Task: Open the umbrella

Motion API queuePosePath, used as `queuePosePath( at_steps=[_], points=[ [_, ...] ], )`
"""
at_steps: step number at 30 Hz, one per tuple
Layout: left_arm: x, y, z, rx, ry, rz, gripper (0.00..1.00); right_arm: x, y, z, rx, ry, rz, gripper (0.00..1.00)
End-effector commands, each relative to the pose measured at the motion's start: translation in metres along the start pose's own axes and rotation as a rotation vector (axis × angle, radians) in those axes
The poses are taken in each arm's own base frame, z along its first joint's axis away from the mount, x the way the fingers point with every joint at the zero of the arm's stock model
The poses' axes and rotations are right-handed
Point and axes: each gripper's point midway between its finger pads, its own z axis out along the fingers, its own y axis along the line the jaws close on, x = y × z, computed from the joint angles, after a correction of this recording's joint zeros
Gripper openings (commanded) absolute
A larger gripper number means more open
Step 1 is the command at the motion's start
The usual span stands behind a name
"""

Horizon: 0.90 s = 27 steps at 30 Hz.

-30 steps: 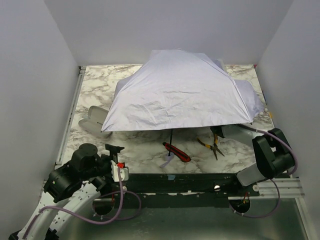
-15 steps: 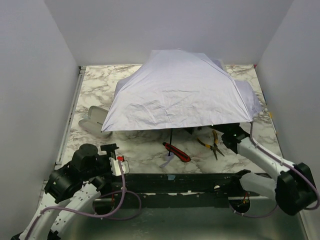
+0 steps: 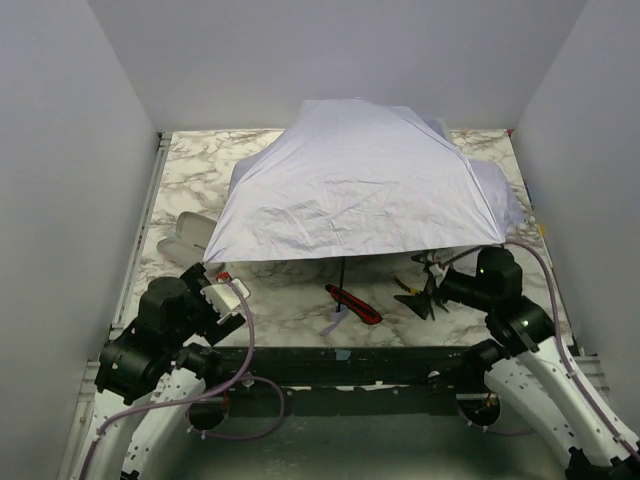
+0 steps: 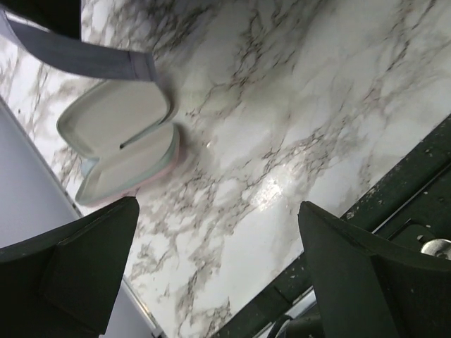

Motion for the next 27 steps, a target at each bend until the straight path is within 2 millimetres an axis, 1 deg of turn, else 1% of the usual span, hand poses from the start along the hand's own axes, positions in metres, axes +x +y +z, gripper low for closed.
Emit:
queuePosePath(
  at_steps=[1,3,4,7,8,11,13,17,19,21,22,25,27],
  points=[
    [0.020,0.022,-0.011,-0.105,0.191,-0.089,0.99,0.018,0.012,-0.040,-0.005,0.127,-0.187,1.00],
    [0.019,0.034,-0.013,-0.172,0.204,-0.131,0.99,0.014,0.012,-0.056,0.025,0.132,-0.251,1.00],
    [0.021,0.040,-0.014,-0.214,0.221,-0.166,0.99,0.008,0.009,-0.064,0.067,0.114,-0.273,1.00],
    [0.027,0.058,-0.015,-0.332,0.269,-0.225,0.99,-0.013,-0.008,-0.086,0.228,0.066,-0.285,1.00],
    [0.031,0.064,-0.016,-0.375,0.284,-0.235,0.99,-0.016,-0.012,-0.093,0.266,0.065,-0.292,1.00],
    [0.038,0.075,-0.020,-0.475,0.283,-0.244,0.98,-0.030,-0.023,-0.116,0.394,0.035,-0.275,1.00],
    [0.041,0.078,-0.024,-0.524,0.262,-0.252,0.98,-0.035,-0.029,-0.131,0.474,0.023,-0.250,1.00],
    [0.046,0.089,-0.036,-0.641,0.228,-0.291,0.99,-0.031,-0.040,-0.155,0.608,0.054,-0.197,1.00],
    [0.044,0.095,-0.044,-0.695,0.206,-0.302,0.99,-0.030,-0.042,-0.164,0.639,0.076,-0.216,1.00],
    [0.043,0.101,-0.051,-0.740,0.192,-0.307,0.98,-0.030,-0.038,-0.169,0.635,0.087,-0.207,1.00],
    [0.042,0.103,-0.053,-0.752,0.189,-0.308,0.99,-0.028,-0.032,-0.167,0.601,0.098,-0.206,1.00],
    [0.042,0.104,-0.053,-0.762,0.177,-0.308,0.99,-0.019,-0.023,-0.166,0.552,0.138,-0.206,1.00],
    [0.043,0.101,-0.050,-0.749,0.177,-0.315,0.98,-0.017,-0.021,-0.169,0.548,0.153,-0.203,1.00]
  ],
)
